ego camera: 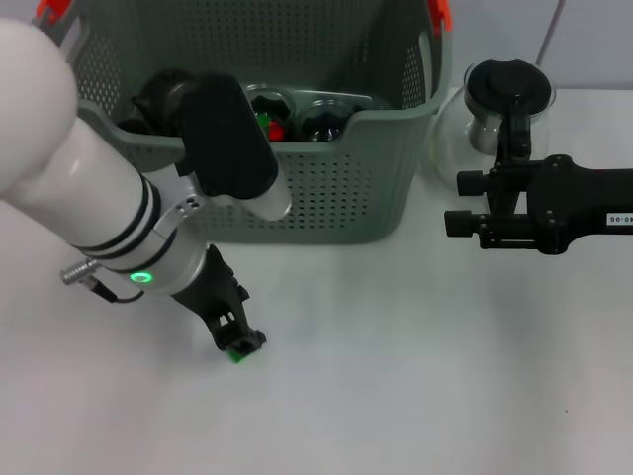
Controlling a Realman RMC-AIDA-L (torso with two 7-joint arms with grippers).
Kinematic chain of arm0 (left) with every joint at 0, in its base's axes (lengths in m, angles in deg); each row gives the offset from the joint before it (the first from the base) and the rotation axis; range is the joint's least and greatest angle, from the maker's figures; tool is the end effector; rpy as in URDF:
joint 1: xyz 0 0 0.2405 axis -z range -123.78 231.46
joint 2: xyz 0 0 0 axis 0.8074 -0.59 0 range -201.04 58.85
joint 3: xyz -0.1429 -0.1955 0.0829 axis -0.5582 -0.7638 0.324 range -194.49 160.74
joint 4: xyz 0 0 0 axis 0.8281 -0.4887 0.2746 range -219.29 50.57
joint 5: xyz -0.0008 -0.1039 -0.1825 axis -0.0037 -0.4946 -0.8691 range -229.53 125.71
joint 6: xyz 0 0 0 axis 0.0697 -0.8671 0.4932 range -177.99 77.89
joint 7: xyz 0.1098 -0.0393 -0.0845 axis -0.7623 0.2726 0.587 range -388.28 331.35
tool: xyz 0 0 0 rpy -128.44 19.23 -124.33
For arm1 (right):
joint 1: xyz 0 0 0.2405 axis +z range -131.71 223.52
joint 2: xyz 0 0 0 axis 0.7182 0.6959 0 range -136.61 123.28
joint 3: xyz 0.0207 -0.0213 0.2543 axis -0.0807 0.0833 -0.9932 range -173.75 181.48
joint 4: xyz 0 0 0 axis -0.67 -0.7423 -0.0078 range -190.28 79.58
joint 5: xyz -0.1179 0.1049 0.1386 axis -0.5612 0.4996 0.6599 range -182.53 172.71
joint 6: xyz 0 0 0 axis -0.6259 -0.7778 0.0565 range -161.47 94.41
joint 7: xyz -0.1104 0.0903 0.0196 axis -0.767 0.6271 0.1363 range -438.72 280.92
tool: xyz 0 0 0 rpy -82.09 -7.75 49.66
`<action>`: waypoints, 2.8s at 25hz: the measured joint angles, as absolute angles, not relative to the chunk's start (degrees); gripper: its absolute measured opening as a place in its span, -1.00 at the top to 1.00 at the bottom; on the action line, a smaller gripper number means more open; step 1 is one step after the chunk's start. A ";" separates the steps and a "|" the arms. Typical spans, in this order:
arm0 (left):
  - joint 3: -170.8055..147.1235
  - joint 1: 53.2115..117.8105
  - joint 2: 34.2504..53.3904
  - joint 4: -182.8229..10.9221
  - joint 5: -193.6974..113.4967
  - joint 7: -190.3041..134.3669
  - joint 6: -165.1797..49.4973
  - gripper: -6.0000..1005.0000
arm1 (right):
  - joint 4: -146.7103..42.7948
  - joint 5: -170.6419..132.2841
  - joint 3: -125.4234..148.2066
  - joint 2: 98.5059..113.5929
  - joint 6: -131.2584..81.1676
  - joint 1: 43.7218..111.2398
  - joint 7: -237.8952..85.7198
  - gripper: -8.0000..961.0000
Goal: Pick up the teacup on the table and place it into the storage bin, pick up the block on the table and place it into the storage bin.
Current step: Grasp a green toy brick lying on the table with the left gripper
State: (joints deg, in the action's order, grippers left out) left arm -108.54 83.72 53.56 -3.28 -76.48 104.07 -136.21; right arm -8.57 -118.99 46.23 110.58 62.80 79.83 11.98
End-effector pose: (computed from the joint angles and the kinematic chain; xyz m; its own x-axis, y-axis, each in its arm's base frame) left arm -0.1734 0.3285 -0.0423 0.8491 0.3643 -0.3825 0.2365 -0.9097 -0.3413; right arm 0.2214 0.3477 0.0314 0.8171 -0.3314 -0.4718 -0.4055 -0.9120 -0.0615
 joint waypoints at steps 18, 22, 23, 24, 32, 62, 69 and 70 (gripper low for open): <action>-101.50 85.41 53.45 -8.35 -71.48 110.75 -132.88 -0.23 | -8.68 -119.00 46.22 110.59 62.89 79.47 11.97 -0.41; -101.18 85.41 53.49 -8.73 -70.98 110.81 -132.41 -0.22 | -8.77 -118.99 46.23 110.58 62.96 79.47 11.97 -0.41; -100.89 85.40 53.51 -8.87 -70.96 110.92 -131.95 -0.22 | -8.79 -118.99 46.23 110.58 62.97 79.47 11.98 -0.41; -100.61 85.40 53.51 -8.97 -70.93 111.08 -131.60 -0.22 | -8.80 -118.99 46.23 110.58 62.98 79.48 11.97 -0.41; -98.86 85.46 53.44 -9.57 -70.67 111.60 -130.46 -0.22 | -8.74 -118.99 46.22 110.58 63.36 79.35 11.97 -0.41; -95.57 85.20 53.43 -8.73 -69.11 112.53 -131.40 -0.05 | -8.59 -119.02 46.22 110.59 63.32 79.30 11.97 -0.41; -95.90 85.23 53.45 -8.11 -69.40 112.67 -131.47 0.04 | -8.76 -119.15 46.22 110.56 63.28 79.23 11.97 -0.41; -95.93 85.33 53.45 -8.28 -69.31 112.70 -131.54 0.12 | -8.80 -119.16 46.22 110.54 63.26 79.22 11.97 -0.41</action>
